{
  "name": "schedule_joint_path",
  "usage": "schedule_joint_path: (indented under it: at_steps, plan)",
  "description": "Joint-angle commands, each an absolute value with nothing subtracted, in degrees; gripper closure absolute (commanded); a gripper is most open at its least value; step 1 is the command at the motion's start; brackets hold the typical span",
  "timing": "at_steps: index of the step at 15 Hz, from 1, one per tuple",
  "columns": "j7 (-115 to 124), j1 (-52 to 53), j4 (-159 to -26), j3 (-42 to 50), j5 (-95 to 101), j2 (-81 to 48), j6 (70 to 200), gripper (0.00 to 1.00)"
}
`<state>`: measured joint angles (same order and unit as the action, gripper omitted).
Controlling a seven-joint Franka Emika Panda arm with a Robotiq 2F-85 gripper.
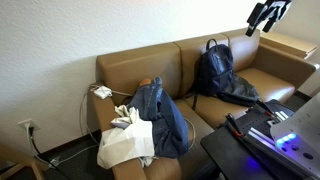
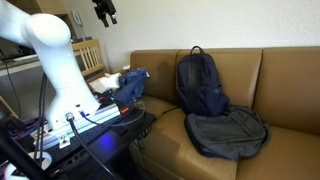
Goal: Arrange the cloth and the bags on the table
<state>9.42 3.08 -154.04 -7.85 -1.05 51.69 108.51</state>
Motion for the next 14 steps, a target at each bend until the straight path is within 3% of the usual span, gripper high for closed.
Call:
schedule_joint_path:
  at_steps: [1,9,14]
  plan:
    - [9.42,3.10,-153.91,-7.81,-1.01,51.65,108.36,0.00]
    - [9.84,6.17,-151.26,-6.80,-12.99,26.37,114.82,0.00]
    - [22.82,7.54,-146.48,-12.12,-17.62,8.05,126.96,0.00]
